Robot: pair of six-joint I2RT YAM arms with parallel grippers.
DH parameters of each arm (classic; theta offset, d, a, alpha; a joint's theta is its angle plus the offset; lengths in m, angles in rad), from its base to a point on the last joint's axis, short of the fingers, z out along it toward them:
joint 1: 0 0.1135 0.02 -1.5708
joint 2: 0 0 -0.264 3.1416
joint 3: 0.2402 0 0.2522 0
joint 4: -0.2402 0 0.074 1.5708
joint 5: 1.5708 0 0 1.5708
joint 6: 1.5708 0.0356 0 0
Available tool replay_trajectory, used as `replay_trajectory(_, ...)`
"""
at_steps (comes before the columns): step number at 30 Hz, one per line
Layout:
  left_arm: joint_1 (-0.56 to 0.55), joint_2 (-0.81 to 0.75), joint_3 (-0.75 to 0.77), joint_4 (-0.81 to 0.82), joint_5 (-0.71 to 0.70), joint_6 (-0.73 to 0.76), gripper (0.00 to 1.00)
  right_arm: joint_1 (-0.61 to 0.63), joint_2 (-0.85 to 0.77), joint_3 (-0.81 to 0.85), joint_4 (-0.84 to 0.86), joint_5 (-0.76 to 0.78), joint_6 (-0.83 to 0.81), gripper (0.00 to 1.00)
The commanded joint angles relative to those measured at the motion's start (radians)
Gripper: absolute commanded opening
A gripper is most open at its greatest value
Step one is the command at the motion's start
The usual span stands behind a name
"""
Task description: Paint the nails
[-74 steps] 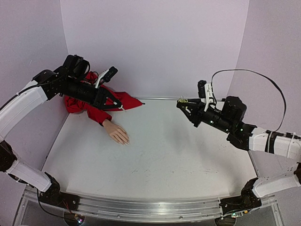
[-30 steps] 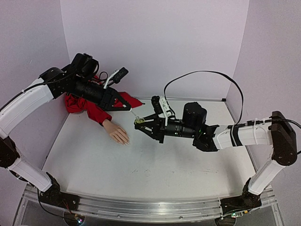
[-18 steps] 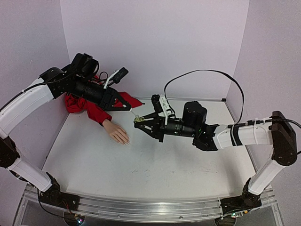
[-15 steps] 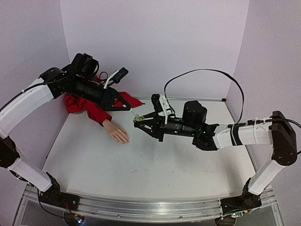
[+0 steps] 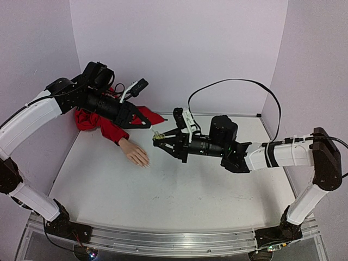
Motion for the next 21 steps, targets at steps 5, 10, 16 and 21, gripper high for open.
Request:
replay_trajectory(5, -0.002, -0.007, 0.039, -0.017, 0.0, 0.01, 0.0, 0.006, 0.01, 0.066, 0.077, -0.034, -0.007, 0.0)
replay_trajectory(10, -0.003, -0.006, 0.044, -0.021, 0.003, 0.011, 0.0, 0.006, 0.021, 0.076, 0.073, -0.04, -0.007, 0.0)
replay_trajectory(16, -0.004, -0.006, 0.038, -0.025, -0.001, 0.012, 0.0, 0.013, 0.029, 0.093, 0.074, -0.04, -0.008, 0.0)
replay_trajectory(21, -0.009, -0.003, 0.032, -0.035, -0.017, 0.013, 0.0, 0.016, 0.044, 0.113, 0.07, -0.04, -0.01, 0.0)
